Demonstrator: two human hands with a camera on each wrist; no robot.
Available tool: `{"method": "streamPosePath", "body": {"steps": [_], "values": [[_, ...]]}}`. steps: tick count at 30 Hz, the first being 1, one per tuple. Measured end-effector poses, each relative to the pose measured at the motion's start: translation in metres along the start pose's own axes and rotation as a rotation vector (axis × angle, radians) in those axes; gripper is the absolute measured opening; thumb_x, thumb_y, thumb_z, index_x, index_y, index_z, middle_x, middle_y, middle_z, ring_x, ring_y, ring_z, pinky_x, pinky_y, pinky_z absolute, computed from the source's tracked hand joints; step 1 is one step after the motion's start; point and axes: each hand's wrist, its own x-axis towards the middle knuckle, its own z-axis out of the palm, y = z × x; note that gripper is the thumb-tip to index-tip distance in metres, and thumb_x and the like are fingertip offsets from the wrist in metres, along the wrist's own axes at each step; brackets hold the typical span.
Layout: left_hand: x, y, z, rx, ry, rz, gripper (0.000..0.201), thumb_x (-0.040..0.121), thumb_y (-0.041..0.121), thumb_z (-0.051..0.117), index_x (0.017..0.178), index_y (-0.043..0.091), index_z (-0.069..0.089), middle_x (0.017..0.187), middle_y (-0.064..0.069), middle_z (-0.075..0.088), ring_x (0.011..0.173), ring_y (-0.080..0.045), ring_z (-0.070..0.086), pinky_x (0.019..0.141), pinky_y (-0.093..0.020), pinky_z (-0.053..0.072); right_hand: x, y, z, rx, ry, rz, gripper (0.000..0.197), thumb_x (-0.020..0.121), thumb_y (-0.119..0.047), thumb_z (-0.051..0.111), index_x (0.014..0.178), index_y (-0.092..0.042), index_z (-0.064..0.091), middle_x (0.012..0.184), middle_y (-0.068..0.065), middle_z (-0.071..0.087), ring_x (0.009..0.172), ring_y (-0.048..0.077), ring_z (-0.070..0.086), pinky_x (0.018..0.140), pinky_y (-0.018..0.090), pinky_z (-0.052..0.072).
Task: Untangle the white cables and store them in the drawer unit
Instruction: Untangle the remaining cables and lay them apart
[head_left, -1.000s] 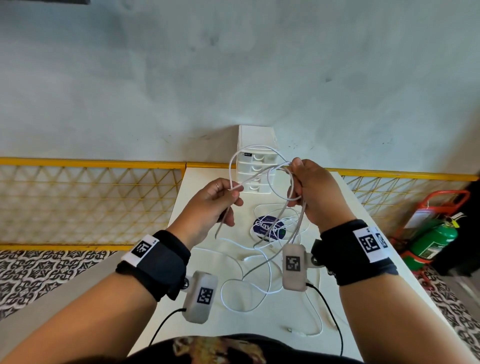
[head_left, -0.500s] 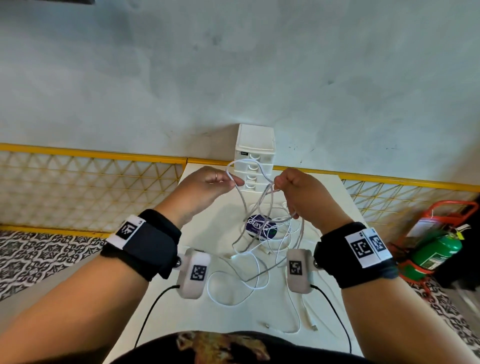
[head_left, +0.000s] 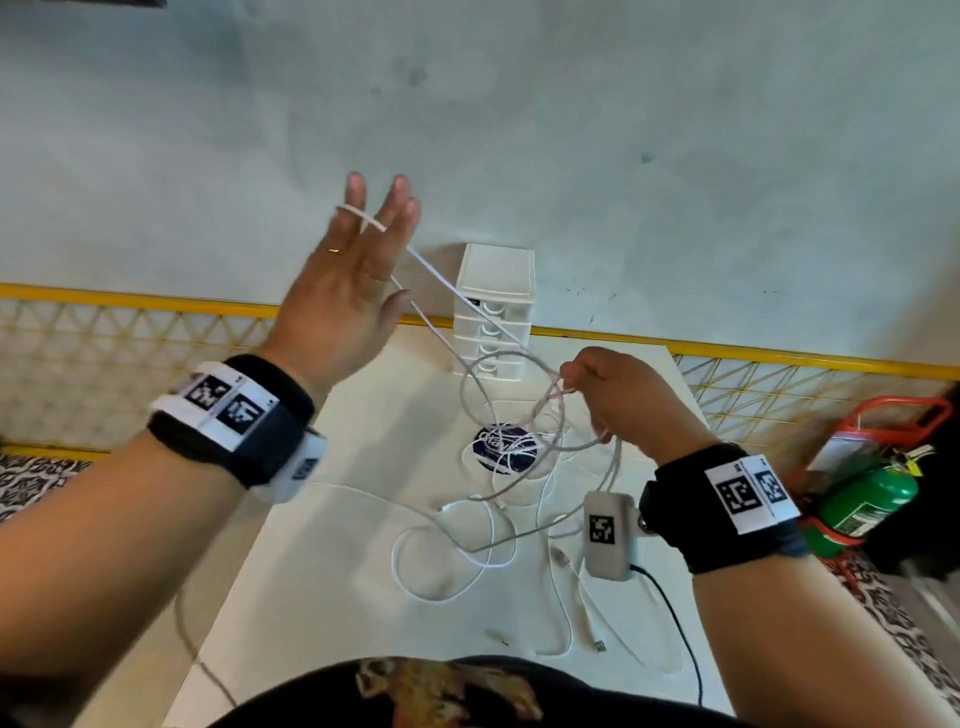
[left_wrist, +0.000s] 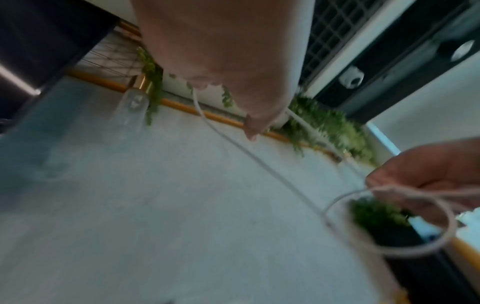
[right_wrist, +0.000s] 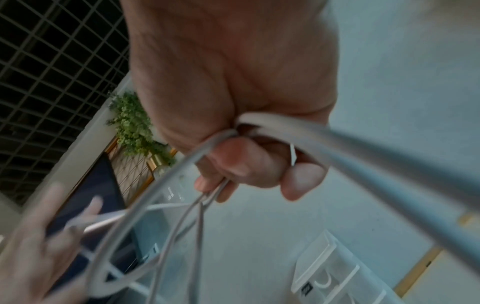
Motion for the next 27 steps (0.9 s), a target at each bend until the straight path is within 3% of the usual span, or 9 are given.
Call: {"method": "streamPosePath", "body": {"steps": [3, 5, 9, 14, 16, 18, 20, 24, 27], "values": [[-0.03, -0.045, 0.0, 0.304, -0.399, 0.0, 0.102, 0.088, 0.012, 0.061, 0.152, 0.028, -0.017, 0.163, -0.005, -0.004, 0.147, -0.013, -0.019, 0.11, -0.061, -0.018, 0.005, 0.019, -0.023, 0.084, 0.133, 0.063, 0.021, 0.093, -0.023, 0.05, 0.075, -0.018, 0.059, 0.059, -0.002, 0.051, 0.038, 0.014, 0.052, 0.049, 0.025, 0.045], [-0.058, -0.062, 0.003, 0.523, -0.642, 0.063, 0.089, 0.096, 0.016, 0.046, 0.149, 0.03, -0.024, 0.164, -0.006, 0.002, 0.141, -0.012, -0.033, 0.103, -0.068, -0.022, 0.005, 0.025, -0.032, 0.085, 0.169, 0.07, 0.02, 0.094, -0.019, 0.048, 0.077, -0.02, 0.058, 0.064, -0.002, 0.052, 0.042, 0.012, 0.053, 0.051, 0.024, 0.044], [-0.098, -0.062, 0.008, 0.574, -0.74, 0.086, 0.061, 0.086, 0.006, 0.044, 0.145, 0.017, 0.044, 0.154, -0.015, 0.035, 0.149, -0.016, -0.013, 0.104, -0.075, -0.011, 0.007, 0.028, -0.033, 0.093, 0.23, 0.03, 0.019, 0.094, -0.023, 0.047, 0.083, -0.013, 0.059, 0.061, 0.005, 0.056, 0.035, 0.006, 0.052, 0.037, 0.014, 0.034], [-0.1, -0.04, 0.001, 0.859, -1.126, -0.081, 0.031, 0.093, 0.029, 0.044, 0.115, 0.029, 0.065, 0.163, -0.011, -0.005, 0.147, -0.022, -0.024, 0.101, -0.079, -0.009, 0.014, 0.045, -0.044, 0.055, 0.37, 0.08, 0.022, 0.096, -0.022, 0.045, 0.077, -0.018, 0.055, 0.067, -0.006, 0.054, 0.039, 0.01, 0.058, 0.038, 0.015, 0.037], [-0.117, -0.046, -0.006, 0.866, -1.182, -0.068, 0.039, 0.094, 0.034, 0.042, 0.129, 0.029, 0.057, 0.163, -0.01, -0.008, 0.149, -0.022, -0.019, 0.102, -0.077, -0.01, 0.014, 0.056, -0.054, 0.023, 0.411, 0.131, 0.02, 0.097, -0.023, 0.044, 0.083, -0.014, 0.056, 0.073, 0.0, 0.057, 0.05, 0.018, 0.062, 0.045, 0.023, 0.039], [-0.141, -0.054, -0.011, 0.863, -1.228, -0.079, 0.061, 0.096, 0.039, 0.038, 0.153, 0.027, 0.021, 0.163, -0.006, -0.011, 0.15, -0.019, -0.011, 0.105, -0.074, -0.009, 0.014, 0.066, -0.062, 0.021, 0.441, 0.175, 0.02, 0.096, -0.024, 0.044, 0.088, -0.012, 0.057, 0.08, 0.008, 0.061, 0.057, 0.023, 0.065, 0.053, 0.027, 0.04], [-0.159, -0.057, -0.019, 0.904, -1.315, -0.048, 0.069, 0.097, 0.044, 0.034, 0.155, 0.03, -0.001, 0.163, -0.005, -0.015, 0.15, -0.019, -0.011, 0.107, -0.073, -0.004, 0.014, 0.071, -0.061, 0.013, 0.43, 0.189, 0.02, 0.096, -0.023, 0.042, 0.089, -0.013, 0.058, 0.083, 0.007, 0.062, 0.048, 0.016, 0.064, 0.056, 0.027, 0.043], [-0.178, -0.056, -0.021, 0.804, -1.54, -0.087, 0.064, 0.096, 0.029, 0.028, 0.152, 0.045, 0.001, 0.162, 0.0, -0.018, 0.149, -0.02, -0.018, 0.106, -0.074, -0.003, 0.018, 0.076, -0.049, 0.052, 0.421, 0.189, 0.02, 0.095, -0.014, 0.039, 0.094, -0.012, 0.059, 0.092, 0.001, 0.061, 0.035, 0.002, 0.055, 0.035, 0.01, 0.033], [-0.184, -0.054, -0.022, 0.723, -1.584, -0.101, 0.064, 0.096, 0.021, 0.027, 0.149, 0.052, 0.008, 0.162, 0.002, -0.018, 0.148, -0.021, -0.021, 0.106, -0.074, -0.005, 0.021, 0.079, -0.05, 0.059, 0.474, 0.209, 0.022, 0.096, -0.016, 0.039, 0.096, -0.011, 0.06, 0.093, 0.003, 0.062, 0.035, 0.001, 0.055, 0.036, 0.009, 0.032]]}}
